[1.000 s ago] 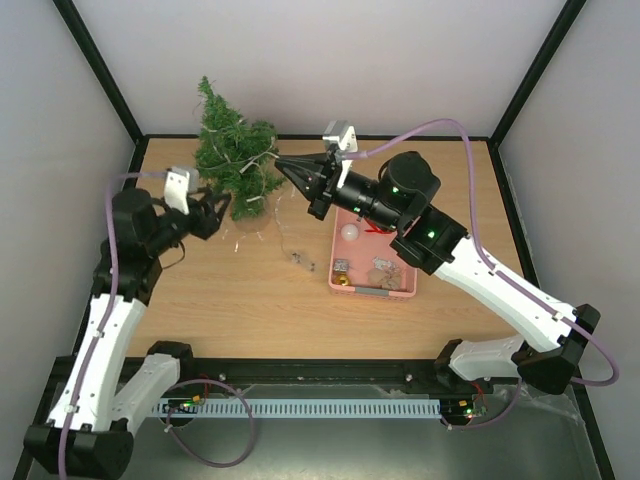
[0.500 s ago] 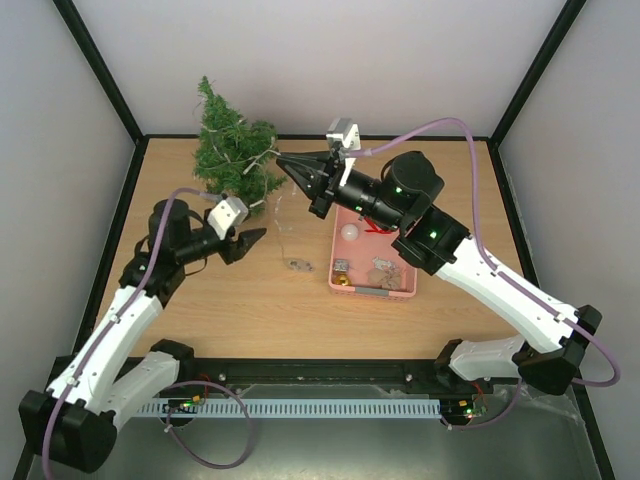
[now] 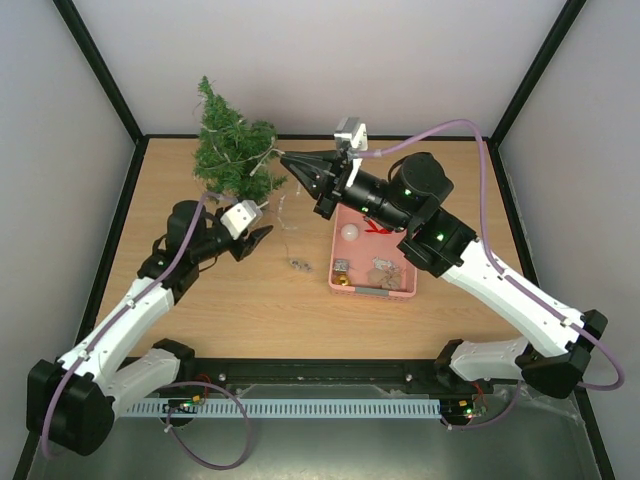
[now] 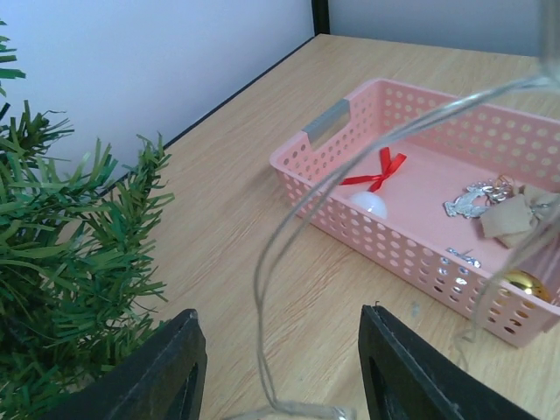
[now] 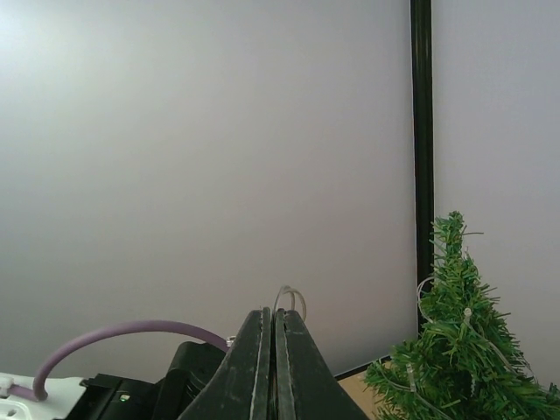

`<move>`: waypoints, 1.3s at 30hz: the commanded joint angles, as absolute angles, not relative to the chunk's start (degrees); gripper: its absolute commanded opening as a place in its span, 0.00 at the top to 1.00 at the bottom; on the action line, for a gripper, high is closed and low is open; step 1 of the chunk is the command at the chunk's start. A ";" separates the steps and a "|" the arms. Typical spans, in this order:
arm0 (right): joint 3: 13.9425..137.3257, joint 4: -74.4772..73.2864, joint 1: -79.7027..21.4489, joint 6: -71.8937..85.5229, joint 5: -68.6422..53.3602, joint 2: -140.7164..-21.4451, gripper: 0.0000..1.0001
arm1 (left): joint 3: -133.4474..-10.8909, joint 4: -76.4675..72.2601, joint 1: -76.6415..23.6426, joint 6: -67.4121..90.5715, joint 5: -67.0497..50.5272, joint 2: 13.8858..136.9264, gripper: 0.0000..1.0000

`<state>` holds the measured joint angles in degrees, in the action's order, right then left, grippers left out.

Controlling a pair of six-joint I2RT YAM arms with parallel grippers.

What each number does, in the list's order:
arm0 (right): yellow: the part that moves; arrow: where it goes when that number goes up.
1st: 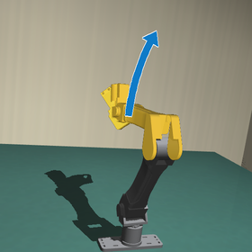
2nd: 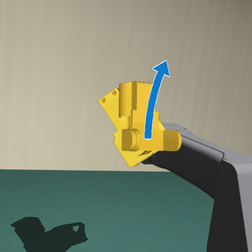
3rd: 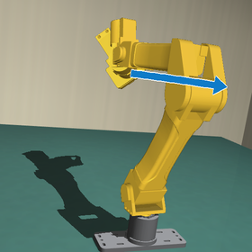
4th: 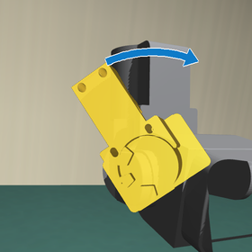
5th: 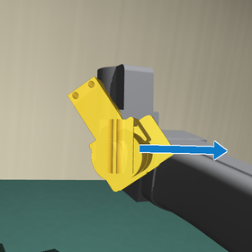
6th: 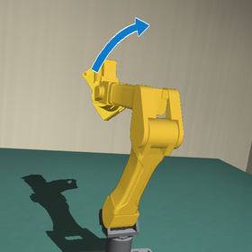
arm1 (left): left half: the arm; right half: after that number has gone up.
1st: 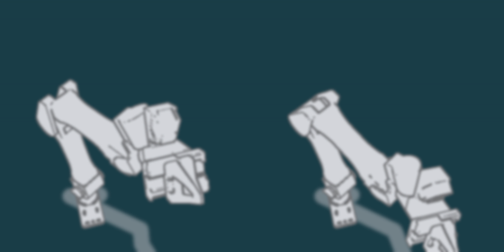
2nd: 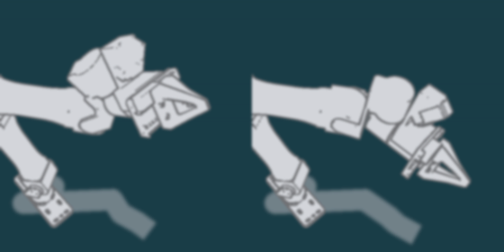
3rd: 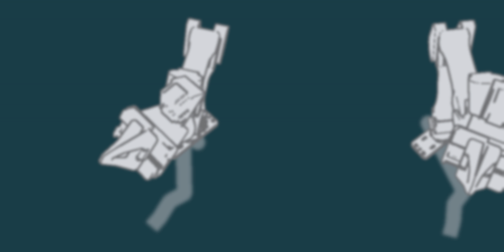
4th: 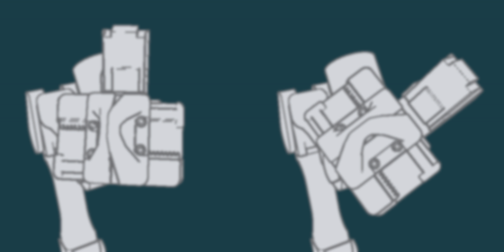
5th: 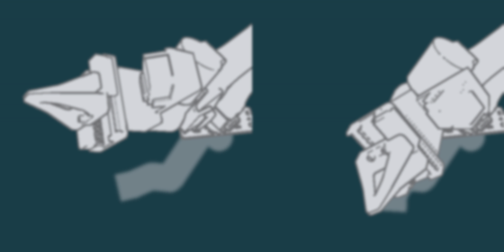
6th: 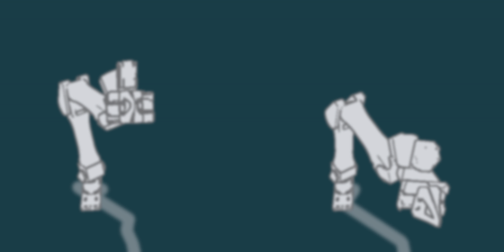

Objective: Decorate the small christmas tree
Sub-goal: Wrap the decoration item around the Christmas tree.

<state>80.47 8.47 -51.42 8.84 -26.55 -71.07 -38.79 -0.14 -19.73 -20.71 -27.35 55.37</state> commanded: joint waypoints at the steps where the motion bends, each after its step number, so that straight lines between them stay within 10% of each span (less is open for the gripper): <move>1: 80.56 11.41 -51.70 9.36 -27.34 -69.06 0.98 | -37.68 -6.41 -20.06 -23.02 -26.20 55.88 0.51; 7: 79.77 12.24 -51.75 9.70 -27.73 -68.82 0.98 | -37.34 -9.59 -20.13 -23.20 -27.26 56.13 0.56; 13: 79.21 10.99 -51.69 8.15 -24.72 -67.92 0.98 | -38.43 -5.56 -20.08 -21.78 -26.71 54.75 0.97; 39: 89.05 14.90 -51.74 -13.10 -2.08 -76.20 0.98 | -65.10 -3.02 -9.48 -12.11 -0.78 52.28 0.98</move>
